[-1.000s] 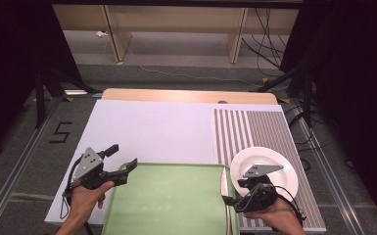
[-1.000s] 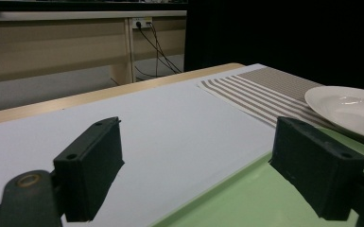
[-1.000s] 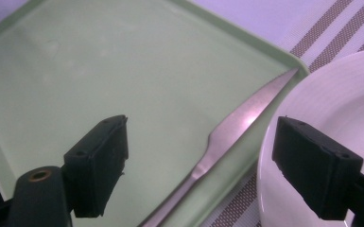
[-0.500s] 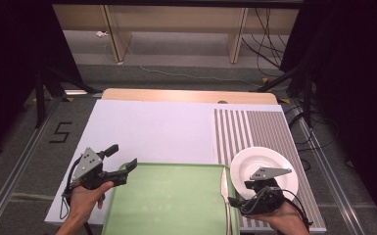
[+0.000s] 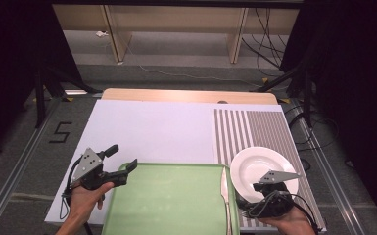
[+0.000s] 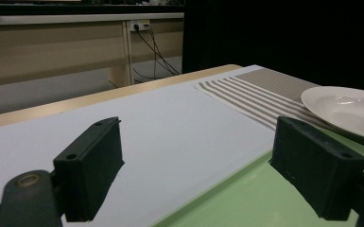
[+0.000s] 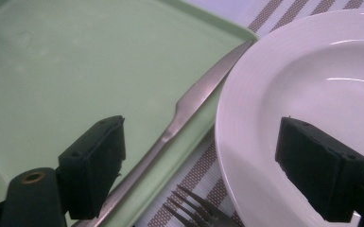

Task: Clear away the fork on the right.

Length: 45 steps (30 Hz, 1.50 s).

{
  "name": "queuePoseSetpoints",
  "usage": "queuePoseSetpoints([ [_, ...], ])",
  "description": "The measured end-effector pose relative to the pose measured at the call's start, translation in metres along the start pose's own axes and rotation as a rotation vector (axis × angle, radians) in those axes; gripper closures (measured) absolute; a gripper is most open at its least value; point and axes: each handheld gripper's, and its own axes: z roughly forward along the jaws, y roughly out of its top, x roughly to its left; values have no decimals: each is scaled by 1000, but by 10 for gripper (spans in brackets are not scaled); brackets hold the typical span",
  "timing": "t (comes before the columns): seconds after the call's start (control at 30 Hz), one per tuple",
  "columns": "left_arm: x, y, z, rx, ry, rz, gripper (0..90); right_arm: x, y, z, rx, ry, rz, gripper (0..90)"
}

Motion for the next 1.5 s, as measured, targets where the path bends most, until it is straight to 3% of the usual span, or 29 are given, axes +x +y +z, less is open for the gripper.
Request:
queuePoseSetpoints([
  [0.1,0,0,0,-1,-9,-9,166,1,-1,-4,4,-10,28,179],
  [0.13,0,-1,0,-2,-11,-14,166,0,-3,-4,-23,-26,34,179],
  [0.27,1,0,0,-5,-12,-20,166,-6,-6,-14,0,-37,32,179],
  [0.33,1,0,1,-6,-14,-19,165,-12,-10,-16,-37,-48,12,179],
  [0.4,0,0,1,-5,-17,-16,166,-14,-12,-21,-21,-56,48,179],
  [0.47,0,0,1,-3,-17,-16,166,-17,-14,-23,-47,-61,39,179],
  [0.53,0,0,1,-4,-17,-16,166,-18,-17,-27,-44,-78,51,179],
  [0.57,0,0,1,-6,-17,-17,166,-20,-19,-27,-47,-87,30,179],
  [0.6,0,0,1,-5,-17,-18,166,-20,-19,-30,-19,-90,70,179],
  [0.7,0,-1,2,-7,-19,-18,166,-24,-24,-31,-36,-107,62,179],
  [0.77,0,-1,2,-2,-14,-18,166,-24,-24,-35,-15,-109,96,179],
  [0.8,0,-1,2,-1,-13,-18,166,-26,-25,-35,-20,-103,74,179],
  [0.83,0,-1,2,-2,-15,-17,166,-26,-26,-35,-15,-107,90,179],
  [0.9,0,-1,2,-12,-22,-19,165,-29,-28,-36,-18,-105,71,179],
  [0.93,0,0,1,-6,-15,-18,166,-28,-28,-37,-9,-121,97,180],
  [1.03,0,-1,2,-12,-21,-19,166,-30,-30,-37,-15,-125,77,181],
  [1.1,0,0,1,-8,-18,-17,166,-30,-31,-39,-15,-138,113,181],
  [1.23,0,-1,1,-7,-18,-17,166,-34,-34,-40,-23,-138,90,181],
  [1.3,0,0,1,-8,-18,-18,165,-35,-35,-42,-3,-135,97,182],
  [1.33,0,-1,2,-10,-20,-20,166,-34,-36,-43,-4,-158,122,183],
  [1.5,-1,-1,2,-14,-26,-18,165,-39,-39,-44,-8,-149,120,187],
])
